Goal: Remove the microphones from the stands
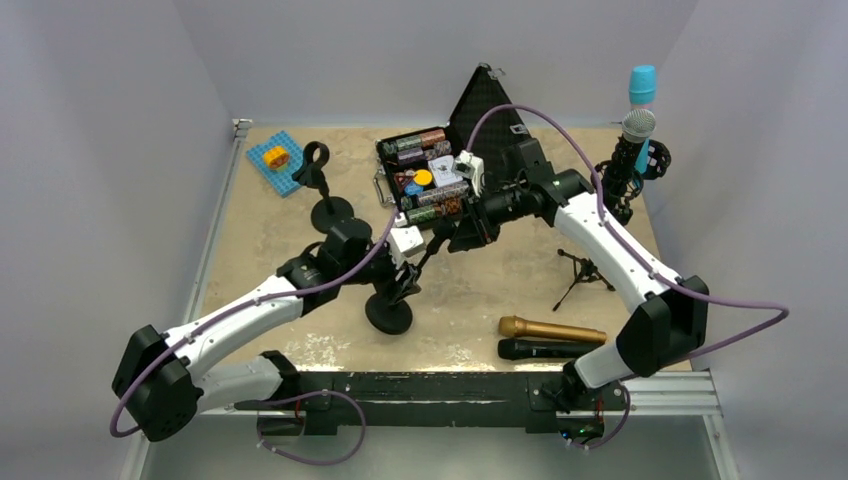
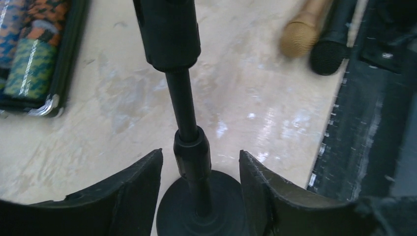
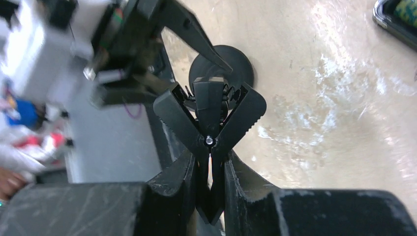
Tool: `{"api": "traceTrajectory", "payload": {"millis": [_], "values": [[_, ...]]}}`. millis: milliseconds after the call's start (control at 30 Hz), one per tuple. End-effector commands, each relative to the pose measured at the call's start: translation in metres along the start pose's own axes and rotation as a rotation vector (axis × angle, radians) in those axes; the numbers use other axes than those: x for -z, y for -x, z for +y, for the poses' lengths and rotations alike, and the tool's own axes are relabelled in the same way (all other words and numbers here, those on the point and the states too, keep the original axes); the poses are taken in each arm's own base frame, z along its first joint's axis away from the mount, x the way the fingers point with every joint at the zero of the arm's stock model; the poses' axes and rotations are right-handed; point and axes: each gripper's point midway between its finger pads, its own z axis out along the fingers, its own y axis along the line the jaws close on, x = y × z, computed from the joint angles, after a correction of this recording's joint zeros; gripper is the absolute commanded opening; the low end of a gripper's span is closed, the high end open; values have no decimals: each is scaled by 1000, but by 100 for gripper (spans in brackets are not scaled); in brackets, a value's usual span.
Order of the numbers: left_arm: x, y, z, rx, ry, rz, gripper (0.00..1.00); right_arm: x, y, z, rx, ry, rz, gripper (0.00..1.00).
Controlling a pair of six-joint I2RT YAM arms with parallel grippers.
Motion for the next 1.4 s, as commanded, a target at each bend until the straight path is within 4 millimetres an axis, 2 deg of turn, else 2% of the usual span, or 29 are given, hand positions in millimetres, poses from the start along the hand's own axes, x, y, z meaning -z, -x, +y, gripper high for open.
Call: {"api": "traceTrajectory", "payload": {"millis": [0,100,167,267,400,567,633,700,800,833,867,933,967,1033,1100,1133,1167,1233,1300,1333,1367], "values": [[38,49,-40,-158,-324,-152,64,22,-12,34,517,131,-38,0],[57,44,-58,-275,-514,-165,65,28,-26,39,827,140,-44,0],[58,39,-61,-345,-570,-148,65,29,-35,39,1015,139,-38,0],[45,32,-61,-355,-630,-136,65,28,-40,38,1228,119,-49,0],[18,39,-63,-358,-621,-203,65,24,-52,43,1378,132,-26,0],[7,35,-79,-356,-693,-191,62,23,-60,48,1433,133,-24,0],[2,33,-82,-353,-705,-183,55,21,-61,47,1420,126,-28,0],[-6,27,-78,-357,-681,-156,39,20,-56,47,1362,103,-57,0],[-14,18,-66,-389,-598,-121,5,20,-36,44,1200,29,-108,0],[-15,15,-59,-396,-549,-110,0,22,-30,44,1141,4,-125,0],[-16,15,-51,-395,-492,-109,0,24,-21,42,1058,-28,-155,0],[-16,25,-29,-359,-317,-138,0,29,-1,40,777,-88,-228,0],[-15,45,-14,-338,-201,-211,0,34,10,41,638,-118,-246,0],[-9,63,24,-173,61,-261,0,36,17,40,366,-150,-203,0],[6,75,64,84,319,-269,0,31,16,39,88,-156,-104,0],[12,80,73,205,382,-269,0,26,14,37,-31,-158,-73,0],[13,89,70,270,371,-277,0,24,15,37,-79,-156,-82,0],[6,103,53,304,265,-304,0,22,17,37,-47,-184,-99,0],[-3,103,41,266,192,-310,0,16,18,38,-31,-160,-86,0],[-6,100,38,237,168,-303,5,15,18,39,-21,-149,-88,0],[-8,97,36,213,157,-297,18,15,18,36,1,-155,-94,0]]}}
